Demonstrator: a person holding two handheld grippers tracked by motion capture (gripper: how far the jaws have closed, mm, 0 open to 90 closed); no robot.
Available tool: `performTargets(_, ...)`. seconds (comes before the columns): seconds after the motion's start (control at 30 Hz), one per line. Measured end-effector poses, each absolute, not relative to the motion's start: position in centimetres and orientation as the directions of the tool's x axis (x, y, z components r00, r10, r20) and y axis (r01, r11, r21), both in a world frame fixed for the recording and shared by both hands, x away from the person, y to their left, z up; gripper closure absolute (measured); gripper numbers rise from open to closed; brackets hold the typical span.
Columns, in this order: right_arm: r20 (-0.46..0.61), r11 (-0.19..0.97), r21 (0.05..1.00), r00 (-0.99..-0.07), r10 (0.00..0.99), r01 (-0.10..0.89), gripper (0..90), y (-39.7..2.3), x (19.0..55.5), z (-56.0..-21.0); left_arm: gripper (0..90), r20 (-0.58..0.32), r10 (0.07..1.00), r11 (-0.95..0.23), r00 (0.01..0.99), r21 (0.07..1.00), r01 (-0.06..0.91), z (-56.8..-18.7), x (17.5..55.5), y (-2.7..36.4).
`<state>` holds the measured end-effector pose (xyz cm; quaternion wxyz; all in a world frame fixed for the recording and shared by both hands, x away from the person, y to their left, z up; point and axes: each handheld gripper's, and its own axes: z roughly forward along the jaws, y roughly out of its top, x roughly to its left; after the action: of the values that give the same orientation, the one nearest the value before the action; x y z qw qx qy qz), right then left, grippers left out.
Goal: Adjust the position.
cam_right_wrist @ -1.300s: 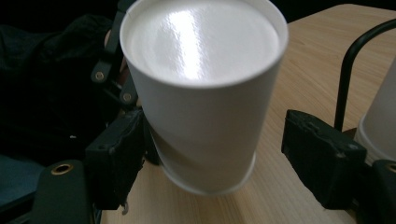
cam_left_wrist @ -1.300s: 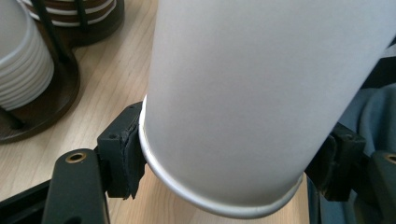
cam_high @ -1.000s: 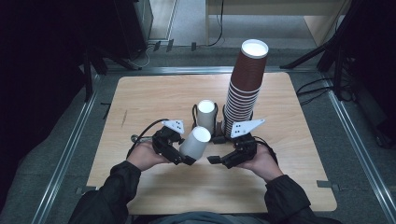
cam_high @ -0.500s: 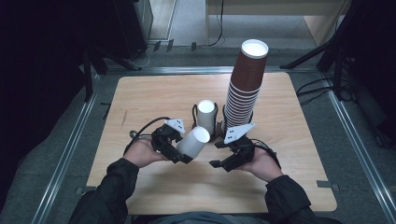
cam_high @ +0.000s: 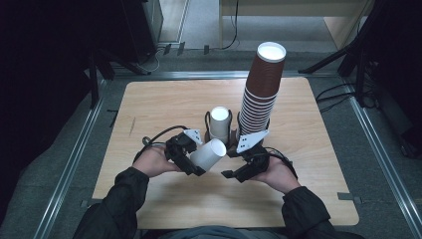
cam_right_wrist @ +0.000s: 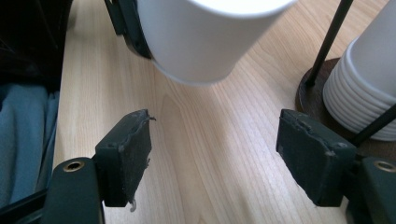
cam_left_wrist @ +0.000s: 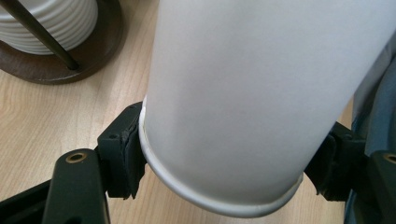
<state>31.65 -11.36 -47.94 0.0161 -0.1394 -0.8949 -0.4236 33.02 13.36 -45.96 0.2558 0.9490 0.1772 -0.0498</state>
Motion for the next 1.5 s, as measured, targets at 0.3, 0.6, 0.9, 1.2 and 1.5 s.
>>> performTargets(0.3,0.150,0.572,0.781,-0.964,0.218,0.250,23.8,-11.2,31.7,-47.4,26.4,-0.153,0.269,-0.852,0.951,0.423,0.310,-46.5,33.1,12.1)
performTargets(0.6,0.140,0.558,0.799,-0.972,0.190,0.224,22.0,-10.4,31.3,-46.6,26.7,-0.148,0.218,-0.873,0.965,0.413,0.260,-46.9,32.3,10.9)
performTargets(0.9,0.144,0.562,0.802,-0.979,0.145,0.201,33.6,-10.2,31.1,-46.5,26.9,-0.172,0.181,-0.884,0.968,0.402,0.237,-47.5,32.0,10.5)
performTargets(1.2,0.124,0.587,0.790,-0.984,0.129,0.176,34.1,-10.2,31.0,-46.1,23.1,-0.156,0.175,-0.877,0.972,0.424,0.226,-47.5,31.8,10.6)
performTargets(1.5,0.119,0.579,0.795,-0.982,0.145,0.182,33.6,-10.8,31.2,-46.0,0.9,-0.159,0.231,-0.832,0.960,0.479,0.279,-46.9,31.4,11.1)
